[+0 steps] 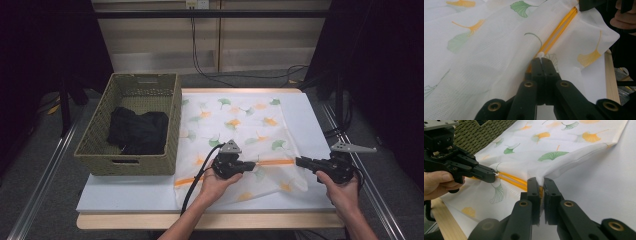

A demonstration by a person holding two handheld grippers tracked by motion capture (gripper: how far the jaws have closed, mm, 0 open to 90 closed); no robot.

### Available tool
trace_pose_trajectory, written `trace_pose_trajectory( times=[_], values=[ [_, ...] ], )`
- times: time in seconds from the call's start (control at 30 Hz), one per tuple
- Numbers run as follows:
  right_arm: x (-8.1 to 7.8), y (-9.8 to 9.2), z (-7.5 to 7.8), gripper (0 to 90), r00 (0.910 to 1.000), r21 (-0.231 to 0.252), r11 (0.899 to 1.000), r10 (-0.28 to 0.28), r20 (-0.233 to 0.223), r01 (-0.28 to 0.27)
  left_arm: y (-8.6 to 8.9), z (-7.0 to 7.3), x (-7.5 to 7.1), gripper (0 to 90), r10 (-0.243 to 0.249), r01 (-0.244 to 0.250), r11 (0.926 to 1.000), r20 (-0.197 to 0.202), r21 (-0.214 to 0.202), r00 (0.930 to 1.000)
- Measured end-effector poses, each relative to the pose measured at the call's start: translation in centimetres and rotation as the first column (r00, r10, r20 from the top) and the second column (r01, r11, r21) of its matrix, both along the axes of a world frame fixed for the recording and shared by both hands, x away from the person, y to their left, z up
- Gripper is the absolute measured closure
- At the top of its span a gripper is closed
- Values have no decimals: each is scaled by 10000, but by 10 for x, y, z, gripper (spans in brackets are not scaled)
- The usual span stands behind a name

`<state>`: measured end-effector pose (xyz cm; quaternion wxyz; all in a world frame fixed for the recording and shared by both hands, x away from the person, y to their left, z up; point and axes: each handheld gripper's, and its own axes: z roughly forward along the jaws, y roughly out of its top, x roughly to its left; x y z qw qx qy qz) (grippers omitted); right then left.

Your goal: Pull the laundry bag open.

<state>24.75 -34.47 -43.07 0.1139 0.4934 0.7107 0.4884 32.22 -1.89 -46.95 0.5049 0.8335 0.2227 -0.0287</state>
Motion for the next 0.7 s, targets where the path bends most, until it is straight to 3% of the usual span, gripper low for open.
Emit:
trace_pose_trajectory(
  times=[0.5, 0.53, 0.7],
  values=[
    [0, 0, 0, 852, 10000, 0, 10000, 17, -30, -17, 4, 4, -1, 900, -67, 66, 9999, 95, 86, 9999],
    [0, 0, 0, 852, 10000, -7, 10000, -1, -41, 1, 5, 4, -1, 900, -63, 59, 9997, 156, 255, 9999],
    [0, -1, -1, 852, 10000, -4, 10000, -3, -20, 3, 8, 5, -1, 900, -23, 22, 10000, 182, 59, 9998]
  ],
)
